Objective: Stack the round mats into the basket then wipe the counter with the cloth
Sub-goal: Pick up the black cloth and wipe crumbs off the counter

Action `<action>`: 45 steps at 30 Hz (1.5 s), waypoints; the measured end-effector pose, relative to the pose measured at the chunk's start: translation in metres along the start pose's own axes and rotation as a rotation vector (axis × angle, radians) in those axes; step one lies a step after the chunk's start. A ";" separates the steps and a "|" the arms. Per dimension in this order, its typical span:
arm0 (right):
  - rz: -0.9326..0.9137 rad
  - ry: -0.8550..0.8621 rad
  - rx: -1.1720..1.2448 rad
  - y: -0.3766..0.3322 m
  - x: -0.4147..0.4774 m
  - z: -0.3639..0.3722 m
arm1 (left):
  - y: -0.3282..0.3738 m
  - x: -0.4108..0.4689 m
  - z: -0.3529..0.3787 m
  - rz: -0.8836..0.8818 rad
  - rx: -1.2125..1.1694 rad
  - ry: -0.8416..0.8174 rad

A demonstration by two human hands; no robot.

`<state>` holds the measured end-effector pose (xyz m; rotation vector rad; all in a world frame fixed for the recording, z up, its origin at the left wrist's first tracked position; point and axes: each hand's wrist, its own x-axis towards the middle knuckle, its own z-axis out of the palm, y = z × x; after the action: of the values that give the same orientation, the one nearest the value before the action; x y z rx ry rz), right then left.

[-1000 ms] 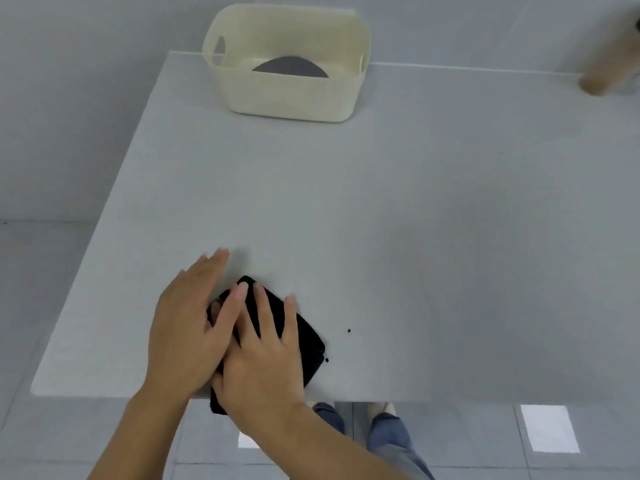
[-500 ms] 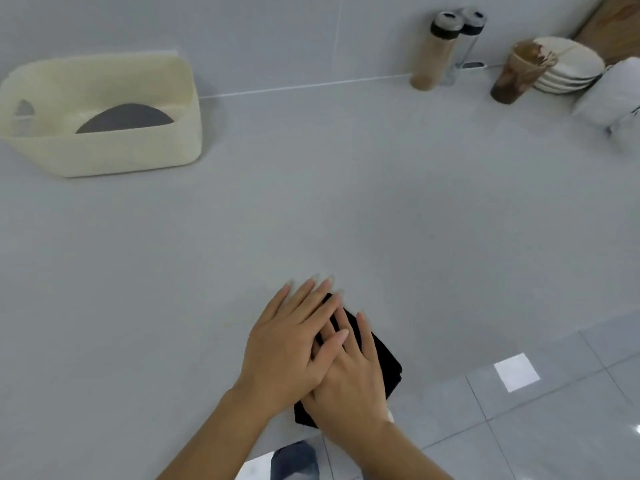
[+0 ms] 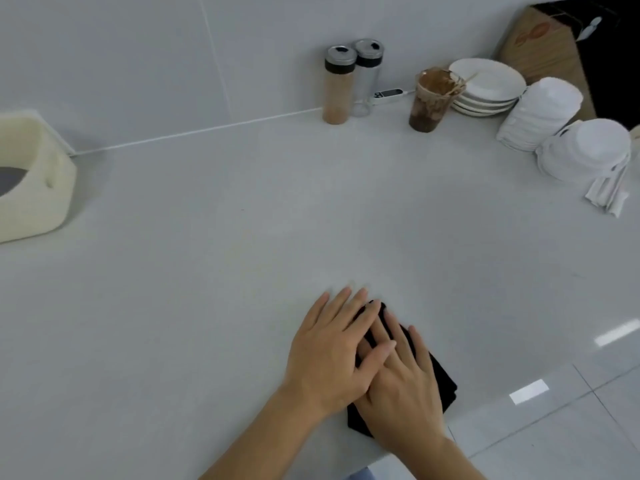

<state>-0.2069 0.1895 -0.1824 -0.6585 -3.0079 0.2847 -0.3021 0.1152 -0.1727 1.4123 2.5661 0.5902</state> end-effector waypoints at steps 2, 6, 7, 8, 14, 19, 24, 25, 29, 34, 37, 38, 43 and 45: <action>0.039 0.027 -0.008 0.040 0.006 -0.006 | 0.009 0.017 0.005 -0.037 -0.038 0.042; 0.132 0.104 -0.051 0.104 0.018 -0.016 | -0.004 0.028 0.003 -0.221 -0.021 0.153; 0.153 0.118 -0.056 0.115 0.020 -0.017 | -0.011 0.027 0.001 -0.280 0.033 0.167; 0.170 0.132 -0.056 0.122 0.022 -0.018 | -0.019 0.025 -0.002 -0.348 0.095 0.180; 0.208 0.248 -0.070 0.127 0.025 -0.009 | -0.065 -0.017 -0.020 -0.795 0.199 0.113; 0.253 0.425 0.051 0.110 0.034 -0.014 | -0.070 -0.039 -0.021 -0.838 0.156 0.179; -0.056 0.428 0.102 0.001 0.057 -0.021 | -0.068 -0.046 -0.023 -0.850 0.156 0.206; -0.111 0.381 0.099 -0.022 0.063 -0.016 | -0.066 -0.046 -0.021 -0.856 0.151 0.198; -0.138 0.207 0.063 -0.061 0.078 0.006 | -0.061 -0.047 -0.012 -0.864 0.144 0.166; 0.055 0.202 -0.031 0.011 0.078 0.003 | -0.063 -0.049 -0.010 -0.854 0.194 0.163; 0.229 0.194 -0.028 0.067 0.071 -0.007 | -0.061 -0.046 -0.010 -0.860 0.207 0.161; 0.279 0.204 -0.015 0.082 0.067 -0.010 | -0.061 -0.045 -0.009 -0.864 0.204 0.156; 0.382 0.220 0.055 0.112 0.059 -0.019 | -0.061 -0.047 -0.010 -0.863 0.197 0.179; 0.377 0.173 0.071 0.110 0.058 -0.025 | -0.060 -0.048 -0.013 -0.853 0.186 0.198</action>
<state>-0.2122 0.3163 -0.1782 -1.1750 -2.6809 0.3267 -0.3267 0.0426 -0.1877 0.1848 3.0638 0.3524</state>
